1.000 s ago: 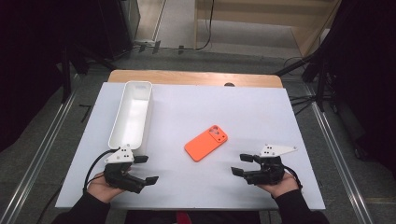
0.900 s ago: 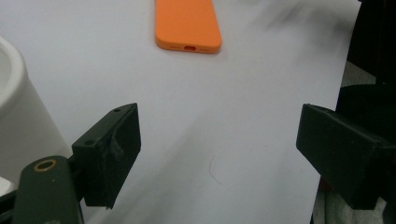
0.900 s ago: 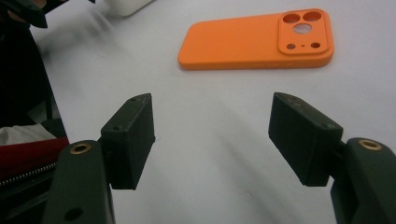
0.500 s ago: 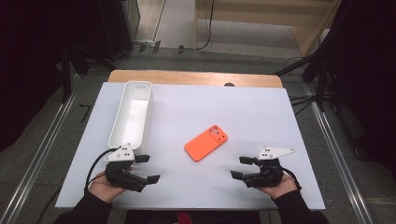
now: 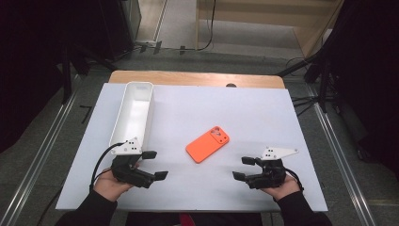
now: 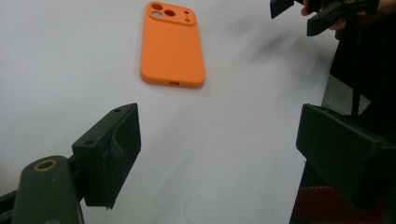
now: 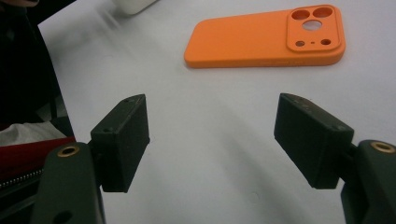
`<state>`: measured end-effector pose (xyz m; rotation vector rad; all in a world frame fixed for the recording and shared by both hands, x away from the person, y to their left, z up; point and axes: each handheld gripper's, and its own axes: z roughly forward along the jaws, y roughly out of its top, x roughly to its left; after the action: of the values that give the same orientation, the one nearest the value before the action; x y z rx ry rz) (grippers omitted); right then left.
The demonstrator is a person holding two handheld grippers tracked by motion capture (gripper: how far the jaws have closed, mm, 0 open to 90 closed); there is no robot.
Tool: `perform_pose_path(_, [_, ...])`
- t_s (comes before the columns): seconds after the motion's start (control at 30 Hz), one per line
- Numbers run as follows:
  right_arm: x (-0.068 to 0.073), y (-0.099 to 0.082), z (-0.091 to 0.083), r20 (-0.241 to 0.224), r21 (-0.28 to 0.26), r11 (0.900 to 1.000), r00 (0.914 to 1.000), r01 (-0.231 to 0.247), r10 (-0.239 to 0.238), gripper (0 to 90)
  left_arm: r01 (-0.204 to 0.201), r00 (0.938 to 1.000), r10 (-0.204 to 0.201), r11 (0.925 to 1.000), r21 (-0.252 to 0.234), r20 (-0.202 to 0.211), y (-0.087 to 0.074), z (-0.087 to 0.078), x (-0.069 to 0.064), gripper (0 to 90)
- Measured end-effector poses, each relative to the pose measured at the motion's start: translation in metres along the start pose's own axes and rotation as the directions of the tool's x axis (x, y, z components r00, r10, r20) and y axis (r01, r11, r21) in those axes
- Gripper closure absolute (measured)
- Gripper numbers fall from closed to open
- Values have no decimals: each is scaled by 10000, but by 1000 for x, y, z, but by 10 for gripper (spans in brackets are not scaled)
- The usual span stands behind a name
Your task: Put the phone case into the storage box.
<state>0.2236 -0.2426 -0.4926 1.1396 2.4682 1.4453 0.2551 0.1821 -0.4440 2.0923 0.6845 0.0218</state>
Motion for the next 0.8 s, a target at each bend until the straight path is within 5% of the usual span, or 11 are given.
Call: perform_pose_path(0.8, [-1, 1, 4, -290, 66, 10000, 9996, -11, 13, 251, -295, 9996, 295, 9993, 242, -8, 53, 25, 4, 142])
